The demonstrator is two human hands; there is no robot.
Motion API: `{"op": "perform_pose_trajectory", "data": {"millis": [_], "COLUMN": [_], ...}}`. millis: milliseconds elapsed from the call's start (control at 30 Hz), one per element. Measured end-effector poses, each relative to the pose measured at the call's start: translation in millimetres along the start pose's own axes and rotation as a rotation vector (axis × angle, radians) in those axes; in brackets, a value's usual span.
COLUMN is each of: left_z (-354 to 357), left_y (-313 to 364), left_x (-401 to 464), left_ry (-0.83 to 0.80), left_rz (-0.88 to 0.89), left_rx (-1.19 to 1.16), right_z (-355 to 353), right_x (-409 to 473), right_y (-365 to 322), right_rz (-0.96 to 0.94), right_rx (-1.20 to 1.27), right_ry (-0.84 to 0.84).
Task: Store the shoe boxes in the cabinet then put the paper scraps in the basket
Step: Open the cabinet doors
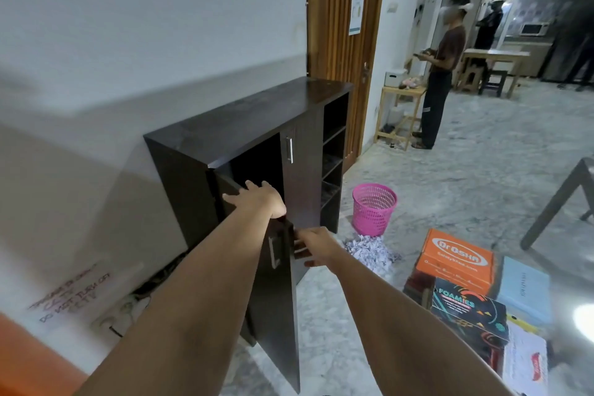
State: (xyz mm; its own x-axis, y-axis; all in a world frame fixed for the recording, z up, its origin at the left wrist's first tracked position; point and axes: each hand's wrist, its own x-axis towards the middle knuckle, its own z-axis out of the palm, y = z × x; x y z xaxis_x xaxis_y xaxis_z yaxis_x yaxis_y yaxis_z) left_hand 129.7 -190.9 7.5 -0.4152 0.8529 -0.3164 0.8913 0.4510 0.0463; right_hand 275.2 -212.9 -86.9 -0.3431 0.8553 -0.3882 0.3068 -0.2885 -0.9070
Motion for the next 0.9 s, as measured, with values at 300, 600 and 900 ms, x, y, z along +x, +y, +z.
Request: {"op": "perform_pose_trajectory", "data": {"millis": [300,600,900], "left_z": [-36.4,-85.8,-79.1], "left_y": [36.1,85.7,96.8], "left_x": [99.0,305.6,383.0], "left_ry": [0.387,0.532,0.498], "left_rz": [0.160,0.194,0.179], "left_rx": [0.060,0.079,0.122], "right_z": [-70.0,-117.1,-91.7], "right_x": [135.0,360.3,454.8], "right_y": [-43.2,-125.7,-123.3], "right_rz": [-0.144,-0.260,-0.258], "right_rx": [-0.252,-0.363,-0.201], "right_ry": [0.087,0.198,0.144]}}
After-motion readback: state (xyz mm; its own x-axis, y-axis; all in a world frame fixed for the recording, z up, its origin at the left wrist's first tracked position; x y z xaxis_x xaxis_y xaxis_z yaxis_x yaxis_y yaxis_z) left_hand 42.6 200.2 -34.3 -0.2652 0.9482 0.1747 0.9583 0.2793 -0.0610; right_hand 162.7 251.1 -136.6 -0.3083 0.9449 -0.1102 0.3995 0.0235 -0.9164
